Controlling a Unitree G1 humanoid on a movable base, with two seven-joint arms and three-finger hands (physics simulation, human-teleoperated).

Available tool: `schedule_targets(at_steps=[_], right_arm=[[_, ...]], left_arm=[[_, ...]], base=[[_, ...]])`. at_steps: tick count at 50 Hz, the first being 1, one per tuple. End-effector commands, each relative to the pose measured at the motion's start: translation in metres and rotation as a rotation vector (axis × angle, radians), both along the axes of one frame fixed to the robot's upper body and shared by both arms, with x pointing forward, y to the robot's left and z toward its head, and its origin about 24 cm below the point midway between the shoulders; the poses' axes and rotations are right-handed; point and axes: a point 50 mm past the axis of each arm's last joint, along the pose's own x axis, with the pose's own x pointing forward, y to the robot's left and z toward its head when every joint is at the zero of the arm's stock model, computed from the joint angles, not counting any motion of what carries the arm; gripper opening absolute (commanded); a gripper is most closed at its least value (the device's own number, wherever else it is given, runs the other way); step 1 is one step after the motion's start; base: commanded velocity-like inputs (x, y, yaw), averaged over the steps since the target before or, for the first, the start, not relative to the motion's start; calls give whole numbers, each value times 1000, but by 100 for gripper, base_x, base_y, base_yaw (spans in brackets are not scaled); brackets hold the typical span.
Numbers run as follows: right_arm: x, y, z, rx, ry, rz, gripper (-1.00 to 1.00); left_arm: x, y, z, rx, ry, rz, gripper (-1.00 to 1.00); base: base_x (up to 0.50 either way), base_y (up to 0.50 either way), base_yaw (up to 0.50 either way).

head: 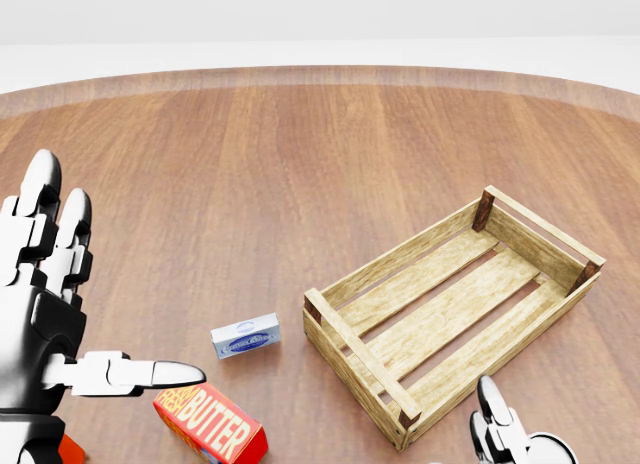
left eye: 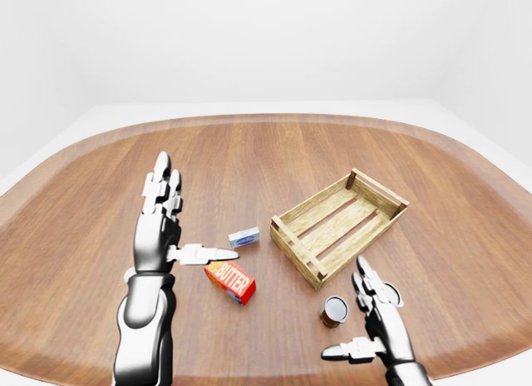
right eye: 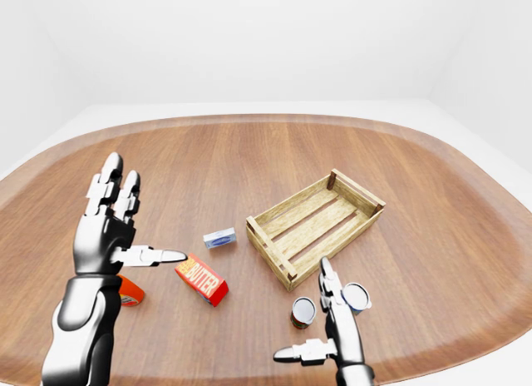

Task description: Pick up the tomato sauce, and put it in the wooden tray.

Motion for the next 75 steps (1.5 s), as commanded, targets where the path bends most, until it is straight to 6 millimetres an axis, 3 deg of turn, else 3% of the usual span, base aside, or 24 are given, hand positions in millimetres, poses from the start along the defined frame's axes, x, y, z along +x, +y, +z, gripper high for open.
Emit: schedule_targets(at_steps=[1,14,42,56,75], right_arm=[[5,-2,-5,-5,10,-4,100],[10,-7,-18,0,48,-25,100],[23,-2,-36,-22,103,-13,100],[26,-5,-57,-26,188,-19,100],[28,-7,-63,-26,210,-26,100]], left_arm=[[-1,-1,0,1,-1,-1,100],[1,0,-5,-1,23,-1,100],[-2,0,4,1,-17,-1,100],[-2,-1,1,-2,-6,-1,100],[-2,-1,2,-1,-10,-3,100]], base=[[0,0,0],[0,0,0],[0,0,0],[0,0,0],[0,0,0]])
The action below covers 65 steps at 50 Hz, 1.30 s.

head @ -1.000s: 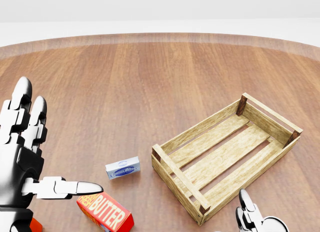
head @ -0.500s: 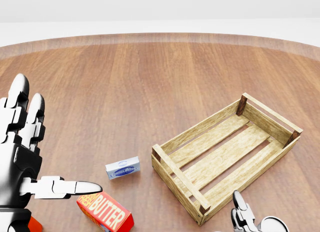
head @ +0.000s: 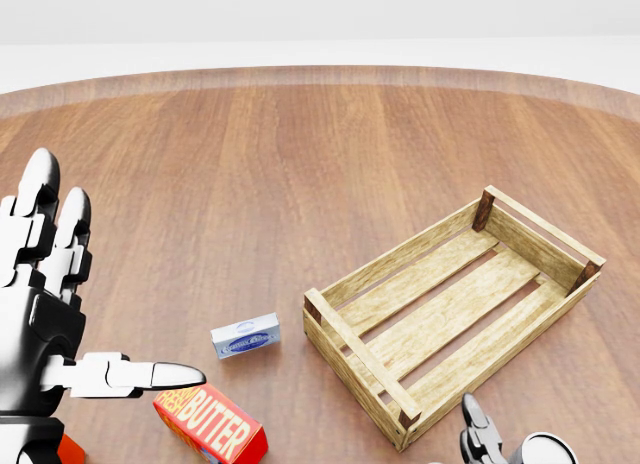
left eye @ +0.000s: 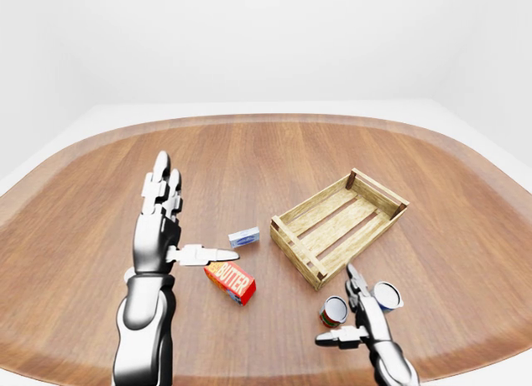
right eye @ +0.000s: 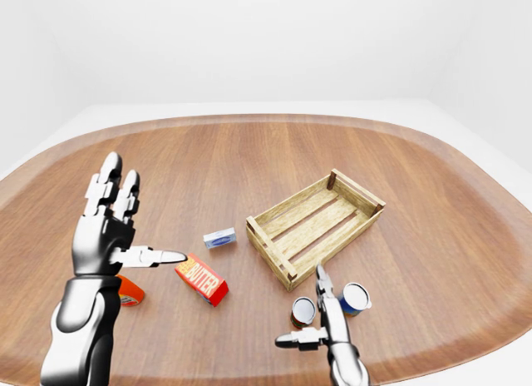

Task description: Pick up the tomato sauce, and put it in the wooden tray.

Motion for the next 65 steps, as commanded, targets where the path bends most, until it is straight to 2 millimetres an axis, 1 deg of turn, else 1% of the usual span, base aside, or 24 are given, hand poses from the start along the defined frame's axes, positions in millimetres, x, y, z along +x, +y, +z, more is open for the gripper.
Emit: schedule_targets(at_steps=[1,9,22,27,31,34,37,49,52,59,65], right_arm=[[2,-1,-4,-1,15,-4,100],[2,-1,-8,-2,31,-5,100],[3,1,-7,1,25,0,100],[1,2,-7,-26,29,0,100],[0,3,-2,-36,10,4,100],[0,2,-6,-43,27,3,100],[-1,3,-4,-46,19,4,100],[-1,2,-5,-48,26,2,100],[-3,1,-8,-96,41,0,100],[-2,0,-9,-101,44,0,100],[-1,-1,-10,-106,51,-3,100]], left_arm=[[0,0,1,1,-4,0,100],[0,0,0,0,-2,-1,100],[1,0,0,2,-1,-2,100],[1,0,0,3,-1,-2,100],[0,0,1,4,-2,-2,100],[0,0,0,3,0,-2,100],[0,0,0,4,-1,-2,100],[0,1,0,4,3,-1,100],[0,-1,-1,3,5,-3,100],[-1,-1,2,4,-7,-4,100],[0,-1,-1,3,3,-4,100]], base=[[0,0,0],[0,0,0],[0,0,0],[0,0,0],[0,0,0],[0,0,0],[0,0,0],[0,0,0],[0,0,0],[0,0,0],[0,0,0]])
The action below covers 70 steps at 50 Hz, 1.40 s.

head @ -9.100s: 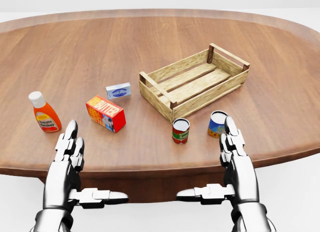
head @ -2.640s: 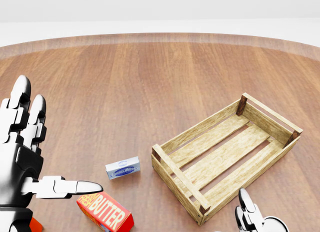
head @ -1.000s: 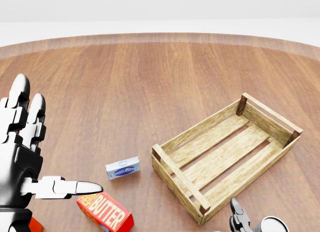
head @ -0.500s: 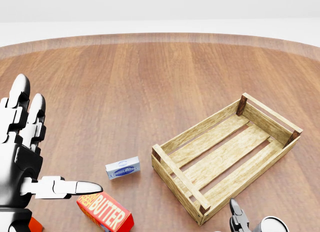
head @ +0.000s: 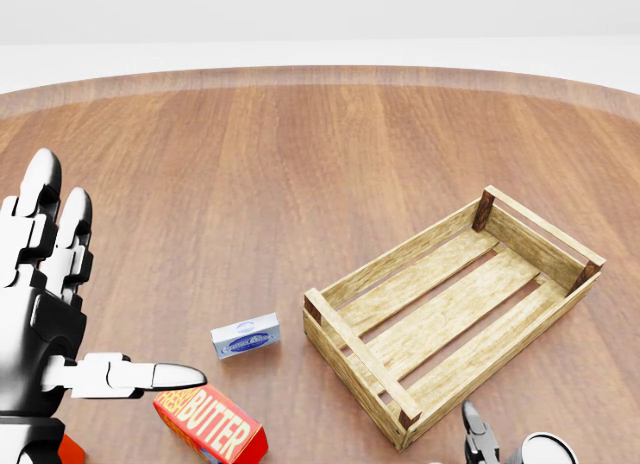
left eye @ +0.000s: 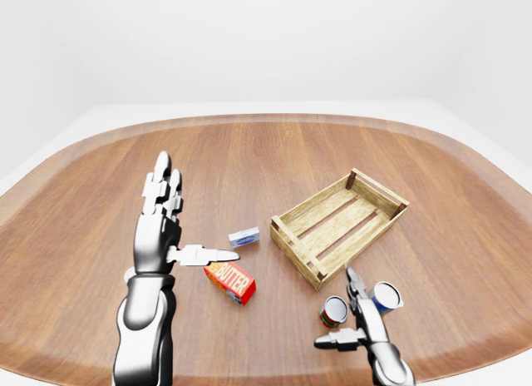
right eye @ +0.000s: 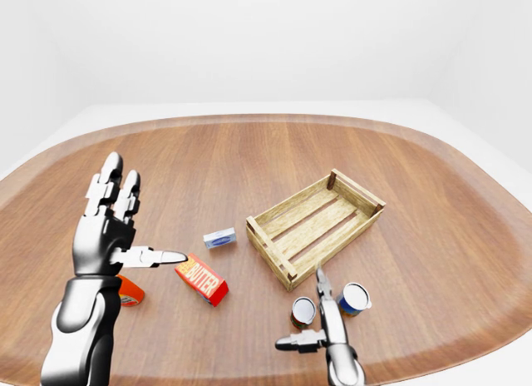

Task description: Pick up the tomato sauce, and put it in the wooden tray.

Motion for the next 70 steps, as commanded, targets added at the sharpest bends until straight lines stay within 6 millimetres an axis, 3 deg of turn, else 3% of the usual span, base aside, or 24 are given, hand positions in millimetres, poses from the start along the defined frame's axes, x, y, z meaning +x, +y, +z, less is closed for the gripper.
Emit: schedule_targets(at_steps=[1,13,35,36,37,62,70], right_arm=[[0,-2,-3,-20,14,-4,100],[3,-5,-14,-42,61,-17,100],[4,-1,-11,-24,47,-1,100],[4,-1,-12,-26,50,-3,-15],[3,0,-13,-18,52,0,-100],[1,3,1,19,-4,14,-100],[-5,8,35,22,-136,44,-100]], left_arm=[[0,0,-1,0,5,-1,100],[0,0,0,0,-1,-1,100],[-1,0,2,1,-10,-1,100],[-1,0,2,1,-10,-1,100],[-1,1,2,1,-7,-1,100],[-3,2,7,-1,-33,0,100],[-3,1,7,-1,-30,-1,100]], base=[[0,0,0],[0,0,0],[0,0,0],[0,0,0],[0,0,0],[0,0,0],[0,0,0]])
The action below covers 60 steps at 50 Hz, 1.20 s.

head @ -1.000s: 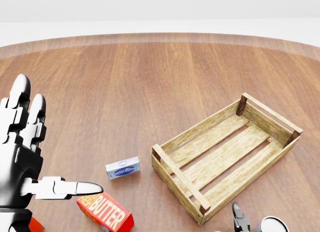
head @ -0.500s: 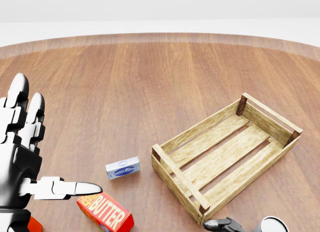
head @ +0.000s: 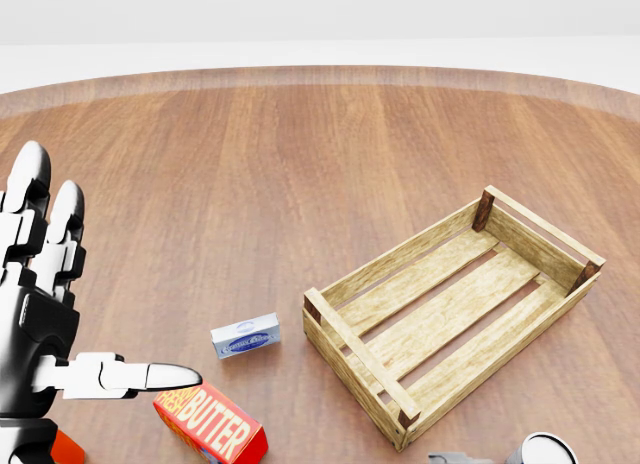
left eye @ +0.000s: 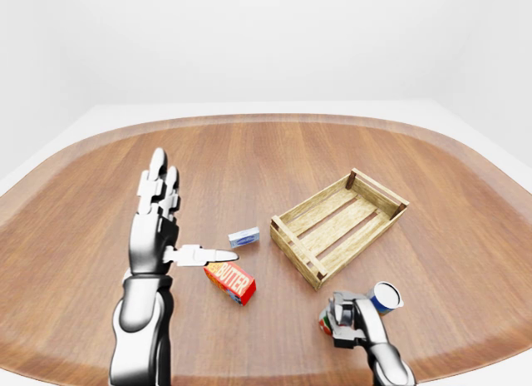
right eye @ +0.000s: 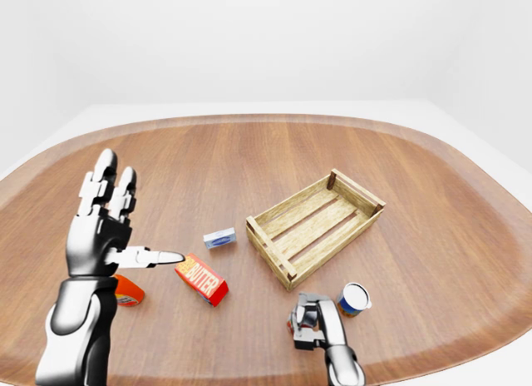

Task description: Pick up the tomato sauce, and put it in the wooden tray.

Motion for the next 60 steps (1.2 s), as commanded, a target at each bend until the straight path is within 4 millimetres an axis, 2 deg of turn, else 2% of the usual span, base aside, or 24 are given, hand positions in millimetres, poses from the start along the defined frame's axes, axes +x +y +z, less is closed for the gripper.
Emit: schedule_targets(at_steps=[1,4,5,8,9,14,19,36,37,48,51,54,60], right_arm=[[-4,4,35,-28,-135,12,-100],[-8,6,47,-31,-180,22,-100],[-10,8,58,-34,-217,31,-100],[-10,10,66,-39,-245,39,-100],[-12,12,76,-49,-281,48,-100],[-17,17,100,-69,-368,72,-100],[-21,20,119,-83,-432,93,-100],[-26,22,155,-136,-465,116,-100],[-27,23,163,-141,-500,125,-100],[-22,25,188,-179,-626,156,-100],[-20,25,211,-211,-743,178,-100],[-20,26,225,-242,-823,197,-100],[-10,25,246,-323,-945,235,-100]], left_arm=[[0,-1,0,-1,0,0,100],[-1,-1,2,0,-10,1,100],[-1,0,2,0,-11,2,100],[-1,0,2,0,-11,2,100],[-1,1,4,0,-16,2,100],[-2,2,5,-1,-24,4,100],[-2,2,6,0,-26,4,100],[-3,3,6,-1,-29,5,100],[-3,3,7,-1,-31,5,100],[-3,4,8,-3,-37,7,100],[-3,4,7,-4,-35,8,100],[-2,4,7,-5,-33,7,100],[-1,4,6,-7,-27,8,100]], base=[[0,0,0],[0,0,0],[0,0,0],[0,0,0],[0,0,0],[0,0,0],[0,0,0],[0,0,0],[0,0,0],[0,0,0],[0,0,0],[0,0,0],[0,0,0]])
